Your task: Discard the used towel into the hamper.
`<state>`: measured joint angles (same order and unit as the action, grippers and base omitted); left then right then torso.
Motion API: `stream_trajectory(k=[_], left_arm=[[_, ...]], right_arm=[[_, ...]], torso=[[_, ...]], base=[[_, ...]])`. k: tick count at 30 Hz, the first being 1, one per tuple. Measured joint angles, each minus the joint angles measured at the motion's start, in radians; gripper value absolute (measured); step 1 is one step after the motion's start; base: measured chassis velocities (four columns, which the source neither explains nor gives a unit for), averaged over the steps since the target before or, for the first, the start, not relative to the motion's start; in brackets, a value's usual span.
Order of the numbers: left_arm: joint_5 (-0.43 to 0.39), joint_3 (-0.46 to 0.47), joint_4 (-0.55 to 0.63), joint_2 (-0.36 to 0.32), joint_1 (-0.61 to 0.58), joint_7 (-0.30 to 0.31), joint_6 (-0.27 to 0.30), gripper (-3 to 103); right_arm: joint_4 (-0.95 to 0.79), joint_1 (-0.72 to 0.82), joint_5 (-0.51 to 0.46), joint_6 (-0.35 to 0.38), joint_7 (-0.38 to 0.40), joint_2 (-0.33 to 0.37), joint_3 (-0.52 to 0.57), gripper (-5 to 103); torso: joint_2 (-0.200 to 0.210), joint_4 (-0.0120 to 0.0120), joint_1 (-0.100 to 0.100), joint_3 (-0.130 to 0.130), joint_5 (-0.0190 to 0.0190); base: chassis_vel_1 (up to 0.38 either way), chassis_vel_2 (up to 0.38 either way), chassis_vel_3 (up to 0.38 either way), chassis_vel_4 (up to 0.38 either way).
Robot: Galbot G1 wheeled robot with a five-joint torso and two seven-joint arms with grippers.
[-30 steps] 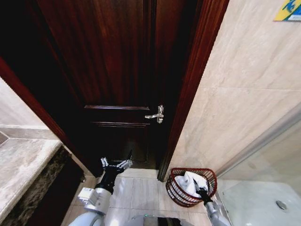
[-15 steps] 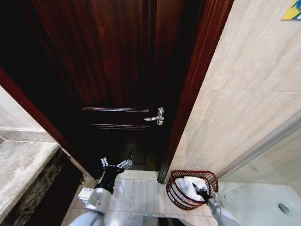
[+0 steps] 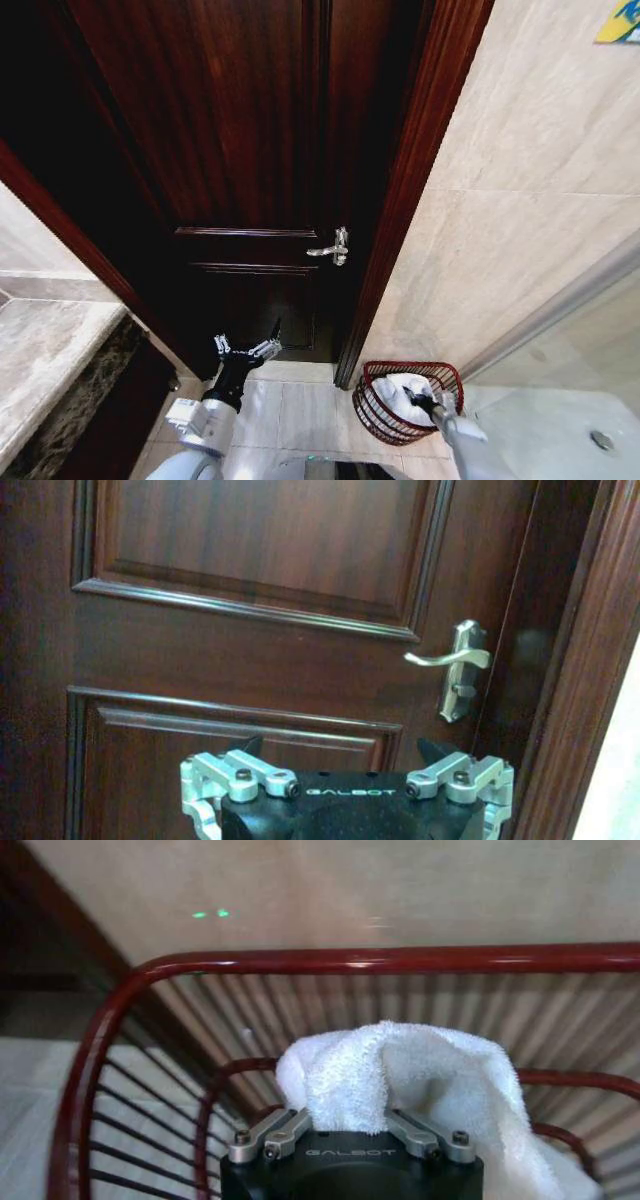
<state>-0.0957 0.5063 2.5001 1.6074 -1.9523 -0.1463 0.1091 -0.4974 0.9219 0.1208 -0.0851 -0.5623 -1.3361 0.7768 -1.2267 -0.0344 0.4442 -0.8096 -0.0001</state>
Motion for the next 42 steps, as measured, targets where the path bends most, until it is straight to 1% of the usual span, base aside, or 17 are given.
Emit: stream_trajectory(k=[3, 9, 18, 23, 24, 25, 26, 29, 30, 31, 33, 34, 37, 38, 40, 41, 42], left_arm=[[0.000, 0.000, 0.000, 0.000, 0.000, 0.000, 0.000, 100], [0.000, 0.000, 0.000, 0.000, 0.000, 0.000, 0.000, 100], [0.000, 0.000, 0.000, 0.000, 0.000, 0.000, 0.000, 100], [0.000, 0.000, 0.000, 0.000, 0.000, 0.000, 0.000, 100], [0.000, 0.000, 0.000, 0.000, 0.000, 0.000, 0.000, 100], [0.000, 0.000, 0.000, 0.000, 0.000, 0.000, 0.000, 100], [0.000, 0.000, 0.000, 0.000, 0.000, 0.000, 0.000, 100], [0.000, 0.000, 0.000, 0.000, 0.000, 0.000, 0.000, 100], [0.000, 0.000, 0.000, 0.000, 0.000, 0.000, 0.000, 100], [0.000, 0.000, 0.000, 0.000, 0.000, 0.000, 0.000, 100], [0.000, 0.000, 0.000, 0.000, 0.000, 0.000, 0.000, 100], [0.000, 0.000, 0.000, 0.000, 0.000, 0.000, 0.000, 100], [0.000, 0.000, 0.000, 0.000, 0.000, 0.000, 0.000, 100], [0.000, 0.000, 0.000, 0.000, 0.000, 0.000, 0.000, 100], [0.000, 0.000, 0.000, 0.000, 0.000, 0.000, 0.000, 100], [0.000, 0.000, 0.000, 0.000, 0.000, 0.000, 0.000, 100], [0.000, 0.000, 0.000, 0.000, 0.000, 0.000, 0.000, 100]], right_arm=[[0.013, -0.014, 0.015, -0.004, 0.010, -0.021, -0.027, 11], [0.097, -0.083, 0.057, -0.015, 0.034, -0.052, -0.019, 11], [0.178, -0.127, 0.137, -0.035, 0.071, -0.062, 0.011, 11], [0.175, -0.118, 0.141, -0.037, 0.087, -0.066, 0.016, 11], [0.166, -0.110, 0.140, -0.037, 0.088, -0.067, 0.017, 9], [0.158, -0.104, 0.139, -0.041, 0.088, -0.067, 0.020, 14], [0.158, -0.104, 0.139, -0.041, 0.088, -0.067, 0.020, 14], [0.129, -0.081, 0.108, -0.111, 0.085, -0.067, 0.034, 30], [0.129, -0.081, 0.108, -0.111, 0.085, -0.067, 0.034, 30], [0.105, -0.065, 0.089, -0.127, 0.079, -0.067, 0.034, 30], [0.044, -0.017, 0.079, -0.149, 0.038, -0.064, 0.034, 41], [0.044, -0.017, 0.079, -0.149, 0.038, -0.064, 0.034, 41], [-0.061, 0.062, 0.118, -0.146, -0.018, -0.043, 0.037, 57], [-0.061, 0.062, 0.118, -0.146, -0.018, -0.043, 0.037, 57], [-0.132, 0.109, 0.144, -0.142, -0.037, -0.028, 0.039, 68], [-0.173, 0.135, 0.146, -0.139, -0.043, -0.018, 0.040, 73], [-0.229, 0.169, 0.146, -0.138, -0.046, -0.004, 0.040, 73]], torso=[[0.000, 0.0001, 0.000, 0.000, -0.0001], [0.000, -0.0001, 0.000, 0.000, 0.0001], [0.000, -0.0001, 0.000, 0.000, 0.0000], [0.000, -0.0001, 0.000, 0.000, 0.0001], [0.000, 0.0000, 0.000, 0.000, 0.0003], [0.000, 0.0000, 0.000, 0.000, 0.0003], [0.000, 0.0000, 0.000, 0.000, 0.0003], [0.000, -0.0001, 0.000, 0.000, 0.0001], [0.000, -0.0001, 0.000, 0.000, 0.0001], [0.000, -0.0001, 0.000, 0.000, 0.0002], [0.000, -0.0001, 0.000, 0.000, 0.0004], [0.000, -0.0001, 0.000, 0.000, 0.0004], [0.000, 0.0003, 0.000, 0.000, -0.0004], [0.000, 0.0003, 0.000, 0.000, -0.0004], [0.000, 0.0001, 0.000, 0.000, 0.0009], [0.000, 0.0001, 0.000, 0.000, 0.0003], [0.000, -0.0001, 0.000, 0.000, -0.0001]], base=[[0.000, 0.000, 0.000, 0.000], [0.000, 0.000, 0.000, 0.000], [0.000, 0.000, 0.000, 0.000], [0.000, 0.000, 0.000, 0.000], [0.000, 0.000, 0.000, 0.000], [0.000, 0.000, 0.000, 0.000], [0.000, 0.000, 0.000, 0.000], [0.000, 0.000, 0.000, 0.000], [0.000, 0.000, 0.000, 0.000], [0.000, 0.000, 0.000, 0.000], [0.000, 0.000, 0.000, 0.000], [0.000, 0.000, 0.000, 0.000], [0.000, 0.000, 0.000, 0.000], [0.000, 0.000, 0.000, 0.000], [0.000, 0.000, 0.000, 0.000], [0.000, 0.000, 0.000, 0.000], [0.000, 0.000, 0.000, 0.000]])
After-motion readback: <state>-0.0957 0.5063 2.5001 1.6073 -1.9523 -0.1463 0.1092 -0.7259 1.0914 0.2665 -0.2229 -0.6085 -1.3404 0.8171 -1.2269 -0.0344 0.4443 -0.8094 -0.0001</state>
